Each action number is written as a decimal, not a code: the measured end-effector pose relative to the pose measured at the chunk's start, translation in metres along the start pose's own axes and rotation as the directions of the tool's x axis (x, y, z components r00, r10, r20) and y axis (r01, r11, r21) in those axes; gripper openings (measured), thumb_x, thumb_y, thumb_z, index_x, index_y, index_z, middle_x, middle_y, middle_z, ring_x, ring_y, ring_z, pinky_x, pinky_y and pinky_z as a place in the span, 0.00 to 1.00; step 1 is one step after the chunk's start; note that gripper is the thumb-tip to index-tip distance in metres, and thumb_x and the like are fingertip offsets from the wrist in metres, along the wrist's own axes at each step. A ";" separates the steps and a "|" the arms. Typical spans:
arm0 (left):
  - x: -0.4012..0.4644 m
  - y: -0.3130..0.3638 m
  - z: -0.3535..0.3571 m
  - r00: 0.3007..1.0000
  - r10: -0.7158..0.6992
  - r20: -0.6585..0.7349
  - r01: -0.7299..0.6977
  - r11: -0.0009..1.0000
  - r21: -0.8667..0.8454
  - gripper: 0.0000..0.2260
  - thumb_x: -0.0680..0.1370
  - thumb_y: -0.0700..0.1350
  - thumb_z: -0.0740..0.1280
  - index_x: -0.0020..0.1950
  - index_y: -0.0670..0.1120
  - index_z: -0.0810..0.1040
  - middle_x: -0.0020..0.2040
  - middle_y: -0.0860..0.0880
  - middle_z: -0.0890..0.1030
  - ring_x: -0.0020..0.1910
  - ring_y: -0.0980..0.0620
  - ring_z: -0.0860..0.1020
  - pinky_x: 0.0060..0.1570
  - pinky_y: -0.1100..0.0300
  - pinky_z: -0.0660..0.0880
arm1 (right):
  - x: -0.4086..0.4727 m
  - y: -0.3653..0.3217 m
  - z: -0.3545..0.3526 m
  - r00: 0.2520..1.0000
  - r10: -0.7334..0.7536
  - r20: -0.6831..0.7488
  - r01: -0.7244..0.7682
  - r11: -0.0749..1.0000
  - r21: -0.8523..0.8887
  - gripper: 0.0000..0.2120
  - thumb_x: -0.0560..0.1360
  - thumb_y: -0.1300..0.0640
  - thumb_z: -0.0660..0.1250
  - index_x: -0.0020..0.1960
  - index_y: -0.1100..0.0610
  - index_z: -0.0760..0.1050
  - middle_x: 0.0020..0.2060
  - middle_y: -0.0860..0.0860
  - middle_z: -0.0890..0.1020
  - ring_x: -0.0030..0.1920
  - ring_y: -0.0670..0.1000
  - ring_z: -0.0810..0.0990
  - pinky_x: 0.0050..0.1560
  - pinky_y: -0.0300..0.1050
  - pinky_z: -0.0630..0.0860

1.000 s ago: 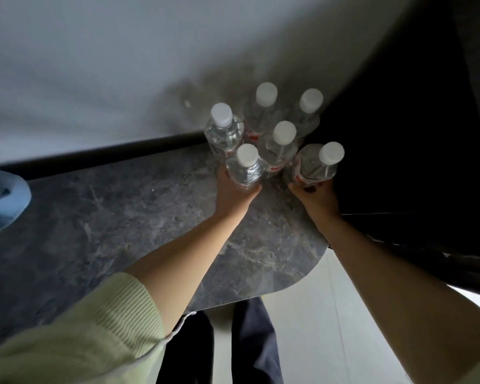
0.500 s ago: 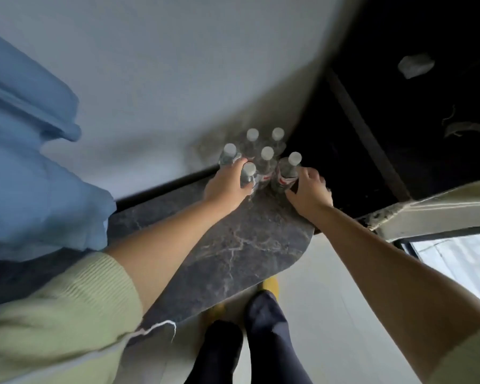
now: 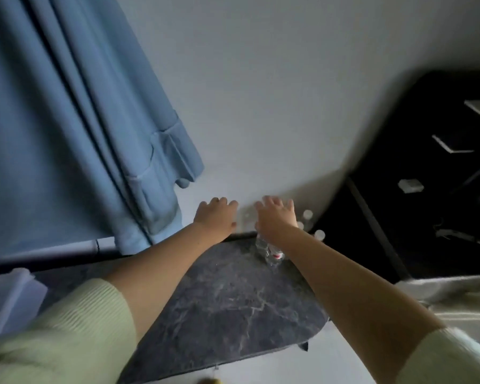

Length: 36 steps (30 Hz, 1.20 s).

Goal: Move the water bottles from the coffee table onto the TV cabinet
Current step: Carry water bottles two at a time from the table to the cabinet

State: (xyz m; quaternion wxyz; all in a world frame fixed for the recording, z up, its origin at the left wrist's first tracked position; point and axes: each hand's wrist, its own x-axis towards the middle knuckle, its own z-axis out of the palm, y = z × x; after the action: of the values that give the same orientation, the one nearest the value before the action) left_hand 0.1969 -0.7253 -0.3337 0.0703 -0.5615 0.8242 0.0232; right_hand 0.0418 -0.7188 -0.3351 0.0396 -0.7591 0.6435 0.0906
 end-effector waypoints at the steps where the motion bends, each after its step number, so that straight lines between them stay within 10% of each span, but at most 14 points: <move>1: -0.008 -0.007 -0.003 0.999 -0.035 -0.013 0.035 0.999 0.010 0.16 0.80 0.52 0.59 0.65 0.45 0.68 0.60 0.44 0.74 0.59 0.43 0.73 0.53 0.50 0.69 | 0.000 -0.005 -0.003 0.999 -0.042 -0.024 0.043 0.999 0.002 0.22 0.80 0.53 0.57 0.72 0.53 0.61 0.73 0.54 0.62 0.74 0.55 0.58 0.73 0.64 0.53; 10: -0.145 -0.025 0.008 0.863 -0.505 -0.034 0.501 0.862 -0.079 0.18 0.80 0.55 0.58 0.64 0.45 0.70 0.60 0.44 0.75 0.61 0.43 0.73 0.54 0.49 0.71 | -0.025 -0.077 -0.005 0.855 -0.513 -0.070 0.505 0.856 -0.107 0.23 0.83 0.47 0.49 0.76 0.52 0.55 0.78 0.51 0.50 0.78 0.53 0.44 0.75 0.62 0.43; 18: -0.348 -0.023 0.031 0.503 -0.861 -0.073 0.863 0.505 -0.013 0.22 0.81 0.59 0.55 0.65 0.45 0.72 0.58 0.43 0.78 0.59 0.42 0.75 0.59 0.48 0.68 | -0.131 -0.217 -0.002 0.474 -0.875 -0.100 0.850 0.485 -0.205 0.25 0.81 0.47 0.53 0.75 0.55 0.58 0.75 0.55 0.60 0.76 0.56 0.55 0.73 0.64 0.50; 26: -0.548 0.013 0.041 0.143 -0.987 -0.075 0.989 0.144 -0.016 0.24 0.75 0.57 0.54 0.52 0.44 0.82 0.45 0.43 0.83 0.45 0.44 0.82 0.51 0.43 0.76 | -0.275 -0.348 0.008 0.144 -0.978 -0.150 0.969 0.170 -0.178 0.24 0.81 0.48 0.54 0.74 0.57 0.62 0.75 0.56 0.63 0.76 0.56 0.57 0.73 0.64 0.50; 31: -0.685 0.042 0.055 -0.048 -0.998 0.029 0.999 -0.049 -0.006 0.32 0.77 0.61 0.40 0.71 0.46 0.67 0.68 0.44 0.72 0.68 0.44 0.69 0.69 0.47 0.57 | -0.389 -0.422 0.034 0.030 -0.989 -0.145 0.970 0.064 -0.234 0.22 0.69 0.46 0.72 0.59 0.56 0.78 0.58 0.56 0.80 0.60 0.58 0.77 0.59 0.65 0.72; 36: -0.806 0.063 0.061 -0.196 -0.977 0.084 0.979 -0.190 0.075 0.24 0.82 0.58 0.49 0.74 0.48 0.61 0.72 0.45 0.67 0.71 0.45 0.65 0.71 0.47 0.56 | -0.496 -0.480 0.042 -0.108 -0.983 -0.147 0.973 -0.074 -0.217 0.20 0.77 0.47 0.63 0.65 0.56 0.74 0.67 0.56 0.74 0.69 0.58 0.70 0.67 0.65 0.65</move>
State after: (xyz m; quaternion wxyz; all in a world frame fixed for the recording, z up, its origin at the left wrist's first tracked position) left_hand 0.4336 0.0489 -0.2824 0.1036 -0.9910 0.0853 -0.0013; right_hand 0.4334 -0.1489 -0.3101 -0.0059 -0.9908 -0.1230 -0.0559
